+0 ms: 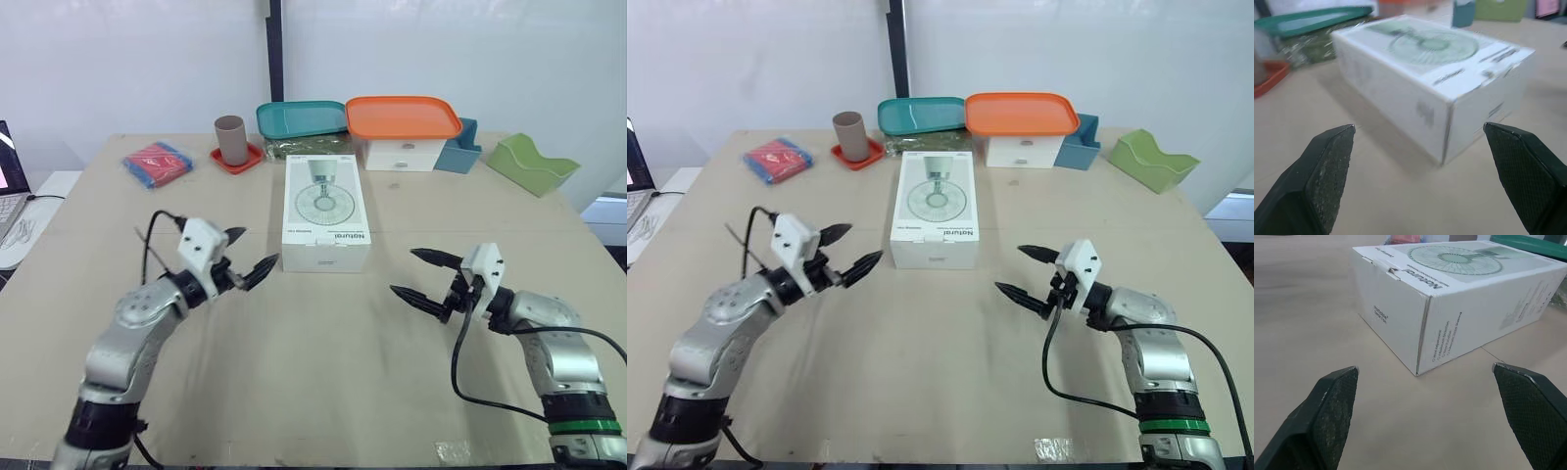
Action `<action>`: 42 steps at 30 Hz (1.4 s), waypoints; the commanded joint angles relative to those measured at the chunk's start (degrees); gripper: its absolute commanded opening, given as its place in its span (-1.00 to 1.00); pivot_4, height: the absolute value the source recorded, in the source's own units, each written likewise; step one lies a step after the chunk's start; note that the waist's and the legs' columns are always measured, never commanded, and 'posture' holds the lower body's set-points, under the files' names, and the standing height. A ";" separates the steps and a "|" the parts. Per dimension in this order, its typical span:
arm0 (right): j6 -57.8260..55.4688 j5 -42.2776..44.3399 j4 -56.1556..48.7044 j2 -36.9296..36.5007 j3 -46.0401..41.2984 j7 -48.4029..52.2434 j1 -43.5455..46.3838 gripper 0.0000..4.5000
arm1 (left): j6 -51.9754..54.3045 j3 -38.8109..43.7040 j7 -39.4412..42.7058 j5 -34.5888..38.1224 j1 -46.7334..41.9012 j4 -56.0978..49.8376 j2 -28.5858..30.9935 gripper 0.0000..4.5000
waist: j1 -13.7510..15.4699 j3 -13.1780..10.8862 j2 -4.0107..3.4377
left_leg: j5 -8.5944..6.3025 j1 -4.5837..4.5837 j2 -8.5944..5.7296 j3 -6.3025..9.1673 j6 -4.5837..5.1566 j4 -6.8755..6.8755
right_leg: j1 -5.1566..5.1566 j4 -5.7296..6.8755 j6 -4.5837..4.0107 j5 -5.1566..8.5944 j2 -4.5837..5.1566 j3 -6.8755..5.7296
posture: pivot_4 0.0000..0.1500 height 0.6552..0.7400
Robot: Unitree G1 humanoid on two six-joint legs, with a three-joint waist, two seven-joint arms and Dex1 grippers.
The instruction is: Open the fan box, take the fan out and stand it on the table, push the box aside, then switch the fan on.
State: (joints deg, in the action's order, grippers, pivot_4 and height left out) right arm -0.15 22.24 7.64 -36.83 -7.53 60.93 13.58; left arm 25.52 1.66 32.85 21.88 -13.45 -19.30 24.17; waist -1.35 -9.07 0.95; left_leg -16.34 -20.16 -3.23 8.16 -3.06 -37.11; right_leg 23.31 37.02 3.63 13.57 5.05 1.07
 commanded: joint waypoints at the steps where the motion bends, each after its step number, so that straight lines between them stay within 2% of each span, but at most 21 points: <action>1: -1.97 0.63 -7.29 2.20 1.86 -2.86 4.51 1.00 | 3.52 -3.41 -0.90 1.34 -13.56 5.26 -4.33 0.99 | -0.07 -0.02 0.02 | -0.03 -0.05 0.01 0.01 -0.01 -0.17 | -0.02 0.01 0.03 -0.02 -0.04 -0.01 | 1.00 1.00; 2: -2.50 0.47 -8.05 2.52 2.18 -3.38 4.83 1.00 | 3.92 -3.81 -0.85 1.01 -14.78 6.33 -4.67 0.99 | -0.06 -0.02 0.02 | -0.07 -0.04 0.04 -0.02 -0.05 -0.22 | -0.02 0.01 0.03 -0.03 -0.07 0.01 | 1.00 1.00; 5: -3.68 -0.07 -10.13 3.41 3.14 -4.94 5.56 1.00 | 4.88 -5.11 -1.47 0.14 -17.70 9.94 -5.54 0.68 | 0.01 -0.03 0.03 | -0.07 -0.04 0.04 0.00 -0.06 -0.24 | -0.04 0.01 0.03 -0.03 -0.09 0.00 | 1.00 1.00; 7: -4.41 -0.33 -11.18 3.75 3.73 -5.77 5.78 1.00 | 5.28 -5.79 -2.21 -0.71 -18.99 11.99 -6.44 0.20 | -0.01 -0.03 0.04 | -0.07 -0.09 0.04 0.01 -0.07 -0.28 | -0.01 0.01 0.03 -0.03 -0.10 0.01 | 1.00 1.00; 11: -6.56 -0.31 -13.88 4.23 4.68 -7.73 6.39 1.00 | 5.58 -7.74 -3.46 -2.80 -21.16 15.53 -8.36 -0.23 | 0.02 -0.03 0.04 | -0.07 -0.10 0.03 0.03 -0.08 -0.31 | -0.01 0.01 0.04 -0.03 -0.10 0.01 | 1.00 1.00; 13: -7.22 -0.55 -14.29 4.70 5.27 -8.58 7.30 1.00 | 6.11 -8.30 -3.78 -3.67 -21.66 17.02 -8.85 -0.35 | 0.01 -0.03 0.04 | -0.07 -0.10 0.03 0.03 -0.08 -0.32 | -0.01 0.01 0.05 -0.04 -0.10 0.01 | 1.00 1.00; 14: -7.40 -0.79 -14.44 4.94 5.67 -8.89 7.77 1.00 | 6.64 -8.51 -4.04 -3.92 -21.72 17.59 -9.00 -0.67 | 0.00 -0.03 0.04 | -0.07 -0.10 0.02 0.03 -0.08 -0.32 | -0.01 0.01 0.05 -0.04 -0.10 0.01 | 1.00 1.00; 15: -7.53 -1.10 -14.56 5.11 6.04 -9.19 8.16 1.00 | 7.11 -8.70 -4.12 -4.05 -21.70 17.97 -9.12 -0.72 | -0.01 -0.03 0.04 | -0.07 -0.10 0.02 0.02 -0.08 -0.32 | -0.01 0.01 0.05 -0.04 -0.10 0.02 | 1.00 1.00; 16: -7.74 -1.34 -14.63 5.37 6.43 -9.47 8.62 1.00 | 7.51 -8.86 -4.24 -4.25 -21.53 18.16 -9.21 -0.96 | -0.01 -0.03 0.04 | -0.07 -0.10 0.02 0.02 -0.08 -0.32 | -0.01 0.01 0.06 -0.04 -0.10 0.02 | 1.00 1.00; 28: -9.76 -9.49 -10.73 7.79 12.51 -14.64 16.43 1.00 | 10.65 -8.46 -5.62 -3.85 -20.39 18.51 -11.60 -0.99 | -0.05 -0.03 0.04 | -0.07 -0.11 0.02 0.02 -0.10 -0.35 | 0.01 0.01 0.07 -0.05 -0.09 0.03 | 1.00 1.00; 34: -7.77 -16.36 -6.05 8.54 17.78 -14.86 21.18 1.00 | 11.16 -8.62 -5.98 -4.33 -20.31 18.38 -12.39 -0.99 | -0.01 -0.02 0.04 | -0.06 -0.11 0.01 0.01 -0.12 -0.37 | 0.01 0.01 0.07 -0.08 -0.09 0.03 | 1.00 1.00; 42: -5.77 -20.56 -2.73 8.57 18.81 -15.75 23.29 1.00 | 11.74 -8.86 -6.84 -4.74 -19.66 18.11 -12.73 -0.99 | -0.02 -0.02 0.04 | -0.06 -0.11 0.01 0.01 -0.13 -0.37 | 0.01 0.01 0.07 -0.08 -0.09 0.03 | 1.00 1.00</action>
State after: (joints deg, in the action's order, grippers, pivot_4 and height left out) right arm -7.42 2.35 5.31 -28.15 11.49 45.72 34.96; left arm 36.34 -6.55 26.26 17.89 -33.91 -0.83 11.70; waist -1.36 -9.09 0.99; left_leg -16.40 -20.27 -3.22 8.17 -3.18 -37.48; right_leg 23.32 37.03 3.70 13.49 4.96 1.10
